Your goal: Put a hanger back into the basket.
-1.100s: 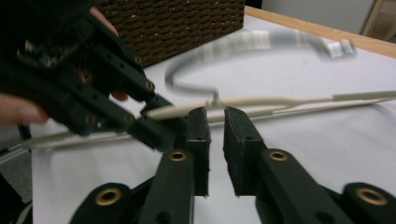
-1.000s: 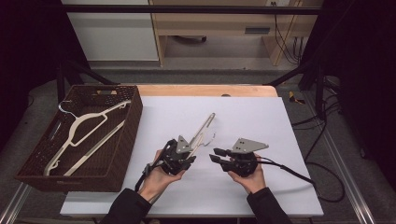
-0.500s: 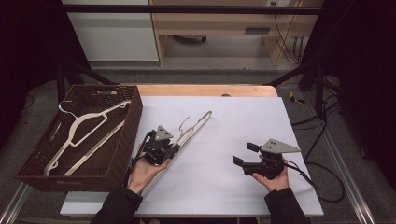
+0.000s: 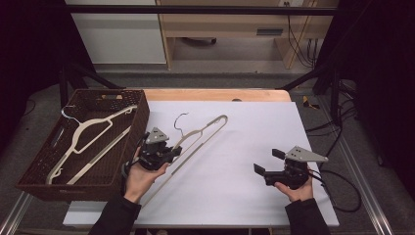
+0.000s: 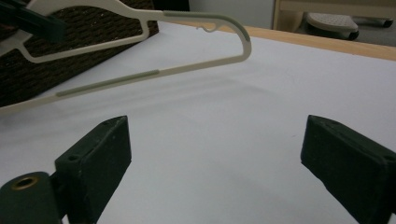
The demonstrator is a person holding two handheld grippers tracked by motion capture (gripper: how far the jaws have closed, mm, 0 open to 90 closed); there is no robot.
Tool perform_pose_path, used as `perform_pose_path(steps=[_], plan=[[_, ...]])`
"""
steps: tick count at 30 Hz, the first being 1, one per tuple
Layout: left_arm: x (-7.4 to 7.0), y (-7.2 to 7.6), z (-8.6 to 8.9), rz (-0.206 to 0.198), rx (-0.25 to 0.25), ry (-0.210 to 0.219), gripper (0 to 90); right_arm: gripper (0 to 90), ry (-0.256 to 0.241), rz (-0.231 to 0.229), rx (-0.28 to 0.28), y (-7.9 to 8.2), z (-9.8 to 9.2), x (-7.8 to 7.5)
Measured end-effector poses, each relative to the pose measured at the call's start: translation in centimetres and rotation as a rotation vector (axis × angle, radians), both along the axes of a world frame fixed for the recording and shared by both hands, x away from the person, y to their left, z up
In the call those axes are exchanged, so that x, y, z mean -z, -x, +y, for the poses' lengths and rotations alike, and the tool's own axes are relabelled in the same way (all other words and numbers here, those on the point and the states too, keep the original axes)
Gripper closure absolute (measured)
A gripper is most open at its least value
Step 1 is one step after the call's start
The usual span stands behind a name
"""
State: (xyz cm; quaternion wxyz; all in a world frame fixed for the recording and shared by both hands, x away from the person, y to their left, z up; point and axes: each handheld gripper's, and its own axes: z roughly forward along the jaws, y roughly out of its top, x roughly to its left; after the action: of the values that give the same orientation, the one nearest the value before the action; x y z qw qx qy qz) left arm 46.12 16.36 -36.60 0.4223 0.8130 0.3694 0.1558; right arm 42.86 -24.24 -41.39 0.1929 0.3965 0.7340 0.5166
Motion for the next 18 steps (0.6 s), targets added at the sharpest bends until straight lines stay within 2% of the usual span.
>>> perform_pose_path(steps=[4, 7, 9, 16, 18], plan=[[-1.5, 0.7, 0.9, -0.029, 0.034, 0.024, 85.8, 5.9, -0.004, -0.008, 0.018, 0.1, -0.4, -0.2], [-2.3, 1.0, 1.3, -0.046, 0.052, 0.024, 85.8, 5.3, -0.005, -0.006, 0.03, 0.1, -0.7, -0.2], [-3.5, 1.5, 2.1, -0.068, 0.071, 0.029, 85.8, 5.0, 0.003, -0.009, 0.034, 0.0, -0.8, -0.2], [-5.4, 2.3, 3.9, -0.095, 0.08, 0.047, 85.8, 4.3, 0.011, -0.008, 0.04, -0.1, -0.8, -0.3], [-6.3, 2.4, 5.1, -0.099, 0.089, 0.05, 85.9, 4.1, 0.007, -0.008, 0.043, 0.0, -0.9, -0.4]])
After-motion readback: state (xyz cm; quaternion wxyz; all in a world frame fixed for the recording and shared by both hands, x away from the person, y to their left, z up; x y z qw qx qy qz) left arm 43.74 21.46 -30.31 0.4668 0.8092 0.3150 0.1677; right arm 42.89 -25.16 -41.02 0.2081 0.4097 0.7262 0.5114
